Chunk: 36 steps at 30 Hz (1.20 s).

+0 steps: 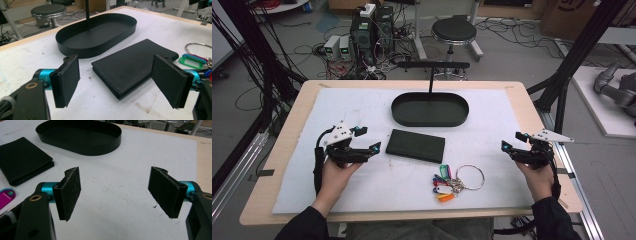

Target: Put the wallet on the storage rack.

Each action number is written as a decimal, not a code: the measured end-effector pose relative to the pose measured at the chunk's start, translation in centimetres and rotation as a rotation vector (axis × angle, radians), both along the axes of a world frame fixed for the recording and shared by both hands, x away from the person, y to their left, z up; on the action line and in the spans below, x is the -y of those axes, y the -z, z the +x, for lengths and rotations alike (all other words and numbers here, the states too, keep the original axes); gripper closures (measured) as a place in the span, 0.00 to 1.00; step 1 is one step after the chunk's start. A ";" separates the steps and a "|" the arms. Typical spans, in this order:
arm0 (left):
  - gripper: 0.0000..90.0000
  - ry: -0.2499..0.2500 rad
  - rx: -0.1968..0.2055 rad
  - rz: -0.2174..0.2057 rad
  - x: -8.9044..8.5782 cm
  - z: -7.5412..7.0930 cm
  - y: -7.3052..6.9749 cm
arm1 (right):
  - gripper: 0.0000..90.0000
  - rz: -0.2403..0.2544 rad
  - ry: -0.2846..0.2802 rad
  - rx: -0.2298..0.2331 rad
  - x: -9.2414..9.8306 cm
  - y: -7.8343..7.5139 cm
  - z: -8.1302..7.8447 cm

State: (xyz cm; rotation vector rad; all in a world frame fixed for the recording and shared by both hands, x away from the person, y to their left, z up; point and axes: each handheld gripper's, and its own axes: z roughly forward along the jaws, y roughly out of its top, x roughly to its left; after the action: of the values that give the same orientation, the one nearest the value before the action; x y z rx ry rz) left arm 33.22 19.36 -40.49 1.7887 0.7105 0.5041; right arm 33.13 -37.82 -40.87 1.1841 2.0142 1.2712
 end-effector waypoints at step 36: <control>0.37 0.014 -0.106 0.099 2.9 1.6 3.6 | 0.30 -0.030 -0.017 -0.017 0.2 0.4 -0.5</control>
State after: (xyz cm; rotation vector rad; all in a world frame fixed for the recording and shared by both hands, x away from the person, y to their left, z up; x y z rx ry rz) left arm 34.78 16.44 -44.07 1.9227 0.7562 0.4444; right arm 32.61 -37.98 -41.28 1.1697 2.0523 1.2385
